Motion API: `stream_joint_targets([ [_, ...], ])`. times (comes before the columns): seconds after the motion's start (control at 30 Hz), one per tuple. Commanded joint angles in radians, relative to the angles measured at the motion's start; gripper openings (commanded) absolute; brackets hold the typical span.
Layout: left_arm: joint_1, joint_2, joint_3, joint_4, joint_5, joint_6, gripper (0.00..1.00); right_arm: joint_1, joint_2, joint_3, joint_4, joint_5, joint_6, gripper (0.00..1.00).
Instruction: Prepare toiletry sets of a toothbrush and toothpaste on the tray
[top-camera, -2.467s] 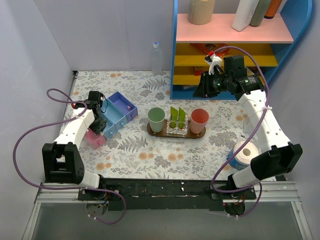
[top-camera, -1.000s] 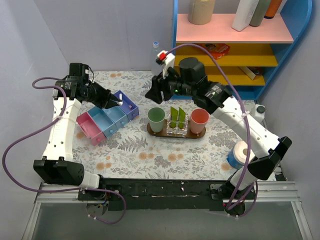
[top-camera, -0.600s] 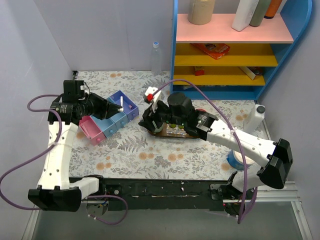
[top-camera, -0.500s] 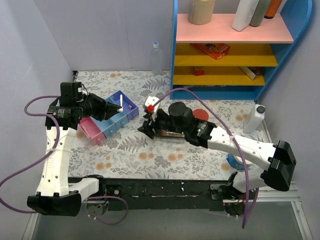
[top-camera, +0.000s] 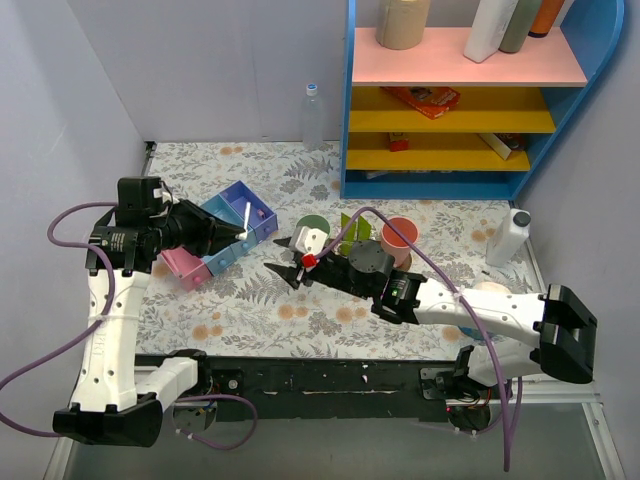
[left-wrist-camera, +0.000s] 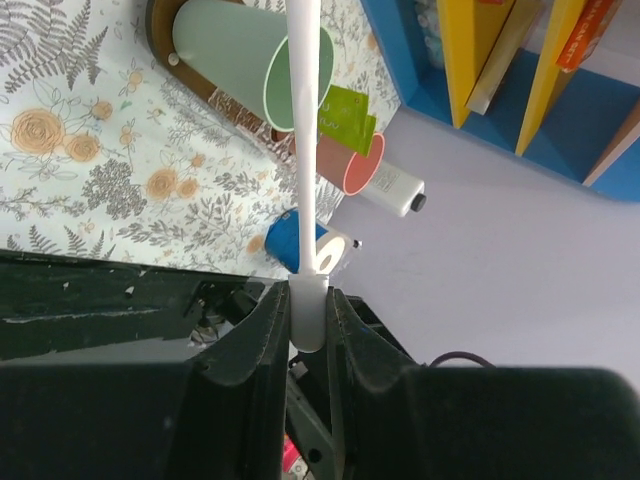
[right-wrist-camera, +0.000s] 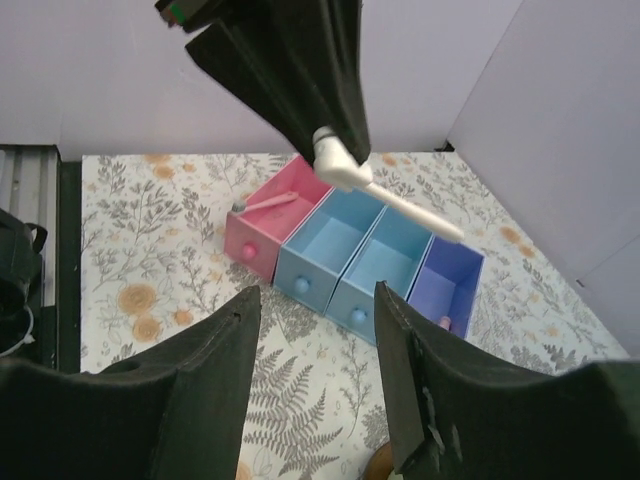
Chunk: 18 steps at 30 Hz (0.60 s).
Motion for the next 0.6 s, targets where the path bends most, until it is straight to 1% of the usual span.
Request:
stream_joint_targets([
  [0.0, 0.002, -0.009, 0.012, -0.072, 0.057, 0.054, 0.0, 0.004, 0.018, 0.009, 0.166, 0.014, -0.05, 0.55],
  [0.33, 0.002, 0.008, 0.025, -0.105, 0.137, 0.067, 0.0, 0.005, 0.1, 0.074, 0.18, -0.02, -0.075, 0.52],
  [0.57, 0.002, 0.003, 0.032, -0.141, 0.148, 0.087, 0.0, 0.008, 0.159, 0.125, 0.181, -0.006, -0.103, 0.51],
])
